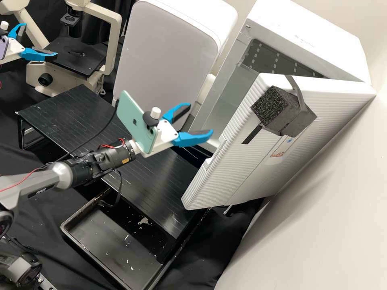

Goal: Open the incubator door

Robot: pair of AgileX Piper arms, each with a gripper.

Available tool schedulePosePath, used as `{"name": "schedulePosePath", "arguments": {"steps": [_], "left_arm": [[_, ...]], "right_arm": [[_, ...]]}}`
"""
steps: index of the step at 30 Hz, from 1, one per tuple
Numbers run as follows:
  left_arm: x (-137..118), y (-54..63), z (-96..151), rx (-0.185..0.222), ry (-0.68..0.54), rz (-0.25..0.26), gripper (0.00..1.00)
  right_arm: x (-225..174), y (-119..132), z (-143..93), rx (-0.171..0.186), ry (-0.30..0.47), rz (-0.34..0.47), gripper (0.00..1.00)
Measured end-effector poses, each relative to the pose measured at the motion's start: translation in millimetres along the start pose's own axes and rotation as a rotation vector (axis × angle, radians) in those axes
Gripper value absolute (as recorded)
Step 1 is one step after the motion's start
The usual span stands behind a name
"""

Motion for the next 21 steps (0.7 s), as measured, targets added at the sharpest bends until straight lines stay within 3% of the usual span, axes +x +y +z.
{"name": "schedulePosePath", "arguments": {"steps": [7,8,10,12,18,21], "left_arm": [[0,0.0,0,0.0,0.0,0.0,1.0],[0,0.0,0,0.0,0.0,0.0,1.0],[0,0.0,0,0.0,0.0,0.0,1.0],[0,0.0,0,0.0,0.0,0.0,1.0],[0,0.0,0,0.0,0.0,0.0,1.0],[0,0.0,0,0.0,0.0,0.0,1.0]], "right_arm": [[1,2,2,0.001,-0.014,0.014,1.0],[3,6,7,-0.026,-0.041,0.035,1.0],[7,13,17,-0.041,-0.099,0.081,1.0],[10,17,25,-0.032,-0.141,0.103,1.0],[17,24,41,-0.049,-0.2,0.132,1.0],[18,24,48,-0.033,-0.238,0.141,1.0]]}}
